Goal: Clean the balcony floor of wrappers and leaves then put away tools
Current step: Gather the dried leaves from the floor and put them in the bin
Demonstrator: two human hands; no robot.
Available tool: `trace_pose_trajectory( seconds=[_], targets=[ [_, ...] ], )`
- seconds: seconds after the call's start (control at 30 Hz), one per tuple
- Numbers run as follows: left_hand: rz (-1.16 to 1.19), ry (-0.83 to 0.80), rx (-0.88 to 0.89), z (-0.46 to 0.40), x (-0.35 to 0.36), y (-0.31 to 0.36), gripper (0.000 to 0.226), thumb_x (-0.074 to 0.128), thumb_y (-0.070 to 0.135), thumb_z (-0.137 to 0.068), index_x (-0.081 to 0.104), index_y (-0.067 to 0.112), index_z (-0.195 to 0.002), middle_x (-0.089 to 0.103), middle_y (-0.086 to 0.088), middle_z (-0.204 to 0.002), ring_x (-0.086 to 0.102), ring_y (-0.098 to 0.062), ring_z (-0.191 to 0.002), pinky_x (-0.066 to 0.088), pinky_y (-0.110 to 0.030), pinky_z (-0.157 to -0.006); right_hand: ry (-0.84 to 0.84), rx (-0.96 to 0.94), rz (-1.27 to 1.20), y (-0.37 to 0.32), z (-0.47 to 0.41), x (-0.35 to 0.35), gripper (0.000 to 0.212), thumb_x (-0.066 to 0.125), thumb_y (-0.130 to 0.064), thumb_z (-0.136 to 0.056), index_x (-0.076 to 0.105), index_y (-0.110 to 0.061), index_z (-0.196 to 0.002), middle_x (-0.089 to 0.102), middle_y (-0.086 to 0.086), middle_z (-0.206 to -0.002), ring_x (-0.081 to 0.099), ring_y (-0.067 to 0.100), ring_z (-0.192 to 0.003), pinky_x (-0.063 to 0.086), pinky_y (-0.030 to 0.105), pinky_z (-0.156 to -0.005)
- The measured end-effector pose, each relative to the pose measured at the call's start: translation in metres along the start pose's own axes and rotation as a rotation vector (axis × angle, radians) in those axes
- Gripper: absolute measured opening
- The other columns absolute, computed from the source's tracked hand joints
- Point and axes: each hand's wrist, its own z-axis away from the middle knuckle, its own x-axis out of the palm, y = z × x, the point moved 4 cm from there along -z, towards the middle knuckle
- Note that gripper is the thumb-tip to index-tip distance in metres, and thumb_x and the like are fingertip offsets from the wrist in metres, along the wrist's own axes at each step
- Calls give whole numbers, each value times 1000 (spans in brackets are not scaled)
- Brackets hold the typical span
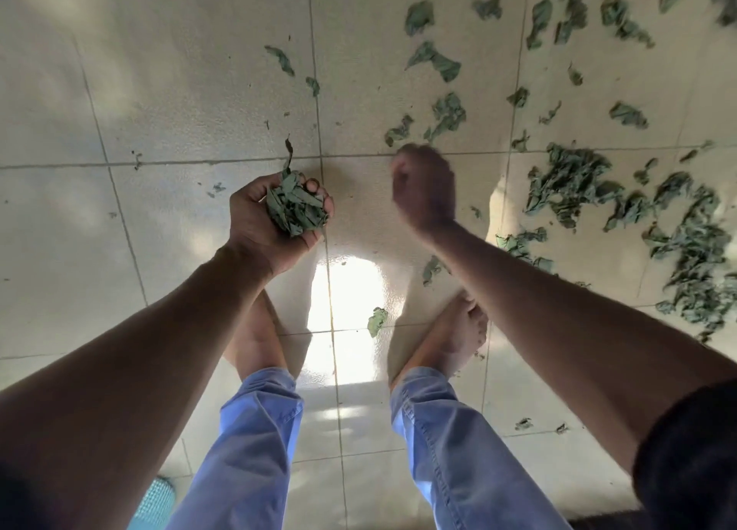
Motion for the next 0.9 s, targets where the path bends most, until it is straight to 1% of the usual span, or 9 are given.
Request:
trace_pose_trajectory(
  seconds=[0.1,0.13,0.2,0.27,0.43,0.53,0.63,0.83,0.9],
  targets=[
    [-42,-18,-3,-8,17,-1,19,54,18,-83,69,8,-78,64,-8,-84,63,-25,-81,56,-34,-82,161,182,1,32,-44,-40,17,53,-9,-92,69,-14,-92,70,3,-90,63,16,-83,46,22,-63],
    [-54,-32,-6,-11,22,-1,18,54,18,-82,68,8,-78,63,-8,-84,63,-24,-80,56,-34,-82,181,240,16,43,-57,-50,16,55,-14,-91,69,-14,-98,71,4,-96,65,18,-88,45,23,-66],
    [-71,-60,-20,-16,31,-3,15,56,17,-80,67,8,-78,62,-8,-83,63,-24,-78,55,-34,-85,184,297,8,58,-76,-58,26,56,-24,-86,64,-11,-108,69,9,-103,64,25,-97,47,30,-76],
    [-83,-75,-35,-20,38,-3,12,57,16,-79,66,8,-80,62,-8,-84,62,-24,-78,53,-34,-88,126,270,2,58,-82,-54,39,58,-32,-84,58,-8,-114,62,14,-111,60,30,-102,48,35,-82],
    [-103,-68,-47,-25,42,-3,12,57,17,-81,66,9,-81,62,-8,-86,63,-24,-80,55,-35,-87,-23,118,17,30,-67,-35,77,69,-66,-74,52,-12,-126,46,14,-124,47,27,-113,48,34,-81],
    [-110,-65,-53,-24,41,-4,13,56,17,-83,66,9,-83,62,-8,-86,64,-24,-79,54,-34,-91,-5,49,96,17,-55,-26,77,73,-63,-75,50,-14,-131,43,14,-131,44,29,-119,53,36,-77],
    [-101,-65,-53,-23,40,-5,13,56,17,-82,65,9,-82,62,-8,-85,64,-24,-77,54,-34,-90,29,54,120,9,-54,-20,72,76,-52,-80,50,-15,-136,43,13,-134,43,29,-122,49,33,-79],
    [-89,-54,-40,-25,33,-4,23,50,18,-90,66,7,-78,62,-8,-83,63,-23,-76,55,-35,-86,11,-42,125,-2,-58,-13,44,74,-30,-88,61,-17,-128,48,11,-131,47,28,-119,45,30,-81],
    [-82,-47,-39,-24,31,-5,23,50,18,-90,66,7,-78,62,-8,-83,63,-24,-76,54,-34,-86,14,-89,143,-5,-57,-12,35,71,-20,-89,65,-16,-123,50,11,-127,49,28,-116,48,29,-78]
  ],
)
